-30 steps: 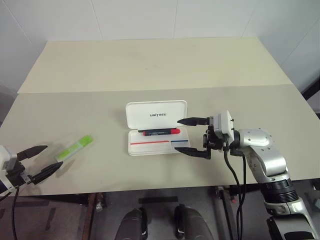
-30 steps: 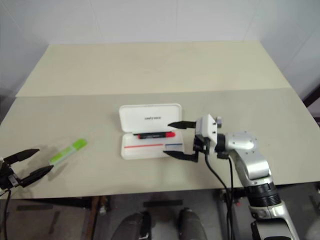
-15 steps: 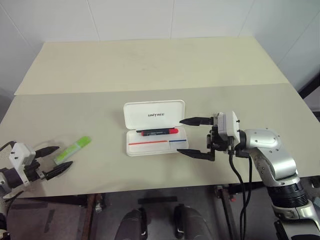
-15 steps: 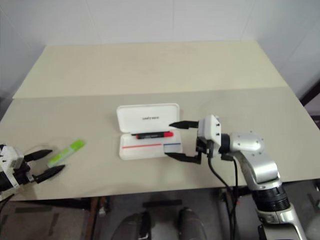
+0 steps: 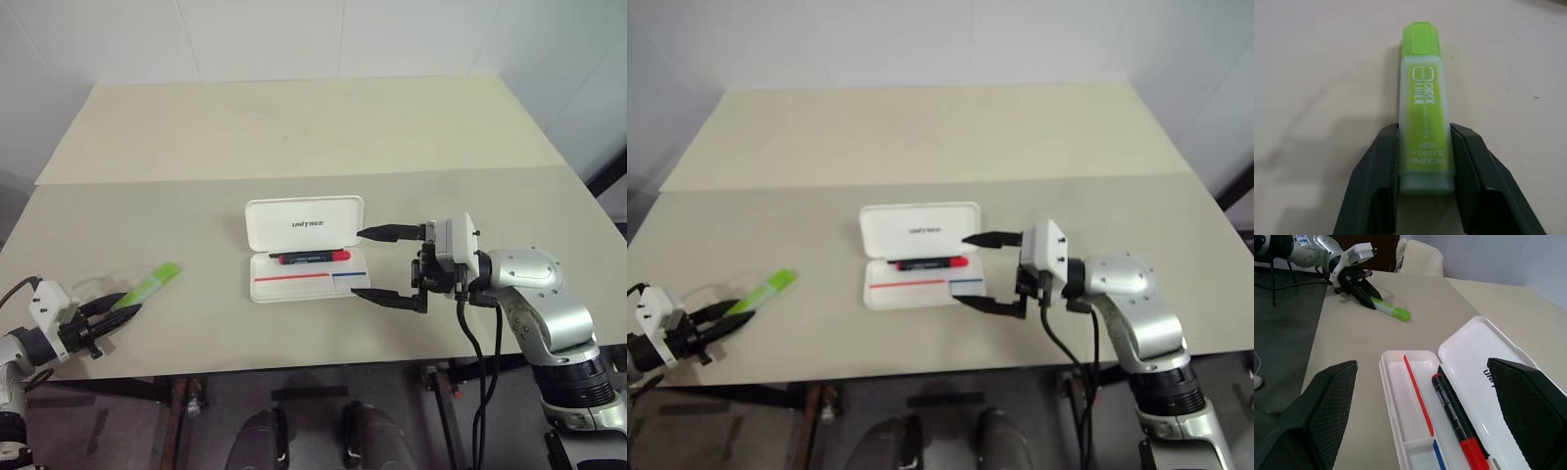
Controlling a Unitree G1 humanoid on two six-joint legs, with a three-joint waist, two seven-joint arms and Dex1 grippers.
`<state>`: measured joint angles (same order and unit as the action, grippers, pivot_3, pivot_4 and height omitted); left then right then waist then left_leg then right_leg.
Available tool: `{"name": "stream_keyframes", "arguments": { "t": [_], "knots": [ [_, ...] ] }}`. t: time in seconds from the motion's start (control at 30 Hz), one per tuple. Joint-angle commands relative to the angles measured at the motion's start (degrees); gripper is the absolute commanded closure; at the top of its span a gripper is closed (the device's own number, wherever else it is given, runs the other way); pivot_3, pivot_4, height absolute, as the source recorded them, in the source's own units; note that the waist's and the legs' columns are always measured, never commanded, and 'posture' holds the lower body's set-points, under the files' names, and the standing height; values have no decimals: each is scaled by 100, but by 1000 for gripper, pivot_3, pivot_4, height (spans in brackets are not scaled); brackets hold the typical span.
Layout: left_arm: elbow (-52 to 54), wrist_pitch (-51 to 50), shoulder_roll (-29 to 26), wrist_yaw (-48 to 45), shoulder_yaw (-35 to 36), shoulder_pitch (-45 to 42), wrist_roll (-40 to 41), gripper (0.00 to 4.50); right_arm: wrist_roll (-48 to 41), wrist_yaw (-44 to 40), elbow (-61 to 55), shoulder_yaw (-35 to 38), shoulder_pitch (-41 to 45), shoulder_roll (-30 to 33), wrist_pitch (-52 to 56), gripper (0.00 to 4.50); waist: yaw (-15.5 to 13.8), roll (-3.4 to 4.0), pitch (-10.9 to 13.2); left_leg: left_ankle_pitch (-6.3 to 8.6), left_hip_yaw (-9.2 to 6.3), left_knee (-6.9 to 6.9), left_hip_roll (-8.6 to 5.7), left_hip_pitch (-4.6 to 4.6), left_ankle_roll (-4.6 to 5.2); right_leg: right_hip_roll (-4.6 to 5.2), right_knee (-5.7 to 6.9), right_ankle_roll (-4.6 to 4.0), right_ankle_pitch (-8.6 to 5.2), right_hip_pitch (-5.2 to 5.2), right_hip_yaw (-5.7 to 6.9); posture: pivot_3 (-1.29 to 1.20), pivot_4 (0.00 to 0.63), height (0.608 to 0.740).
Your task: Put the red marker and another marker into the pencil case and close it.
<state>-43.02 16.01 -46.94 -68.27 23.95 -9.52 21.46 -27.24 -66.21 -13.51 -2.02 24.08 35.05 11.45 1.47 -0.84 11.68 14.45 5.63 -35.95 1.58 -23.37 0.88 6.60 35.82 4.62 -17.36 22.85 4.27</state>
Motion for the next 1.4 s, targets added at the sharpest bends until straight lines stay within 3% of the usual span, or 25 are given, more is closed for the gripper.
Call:
{"name": "stream_keyframes", "arguments": {
  "t": [0.03,0.23,0.43,0.6,1.13,1.4],
  "knots": [
    [543,-339,184,-15,120,70,382,3477,-94,14,-213,95,29,55,-23,0,-8,-1,0,1,0,0,-1,-3,1,2,-3,0,0,0,1,0,150,740],
    [2173,-960,348,147,106,118,813,3477,-15,-15,-91,52,-24,25,-123,0,14,-13,-7,3,-3,0,0,-12,5,1,-14,2,1,1,9,0,150,740],
    [3174,-1631,172,25,-59,-3,1012,3477,-53,-183,54,119,-156,43,-284,0,27,-13,-6,1,7,-1,1,-10,7,-6,-10,3,1,0,13,0,150,740],
    [3791,-1943,21,-356,-644,-362,896,3477,-201,-466,151,373,-418,244,-409,0,-4,-13,-6,0,13,-11,1,-8,9,-9,0,4,2,-2,16,0,150,740],
    [3487,-2209,915,-363,-2390,-1726,214,3477,-866,-124,-427,1152,-688,597,-4,0,-7,-14,-6,-17,39,-23,6,8,42,-26,8,13,7,-10,28,0,150,740],
    [3113,-1984,1041,-158,-2816,-1810,-486,3477,-819,247,-847,1147,-926,547,90,0,-4,-14,-6,-17,38,-23,7,7,45,-26,5,15,8,-10,23,0,150,740]
  ]
}}
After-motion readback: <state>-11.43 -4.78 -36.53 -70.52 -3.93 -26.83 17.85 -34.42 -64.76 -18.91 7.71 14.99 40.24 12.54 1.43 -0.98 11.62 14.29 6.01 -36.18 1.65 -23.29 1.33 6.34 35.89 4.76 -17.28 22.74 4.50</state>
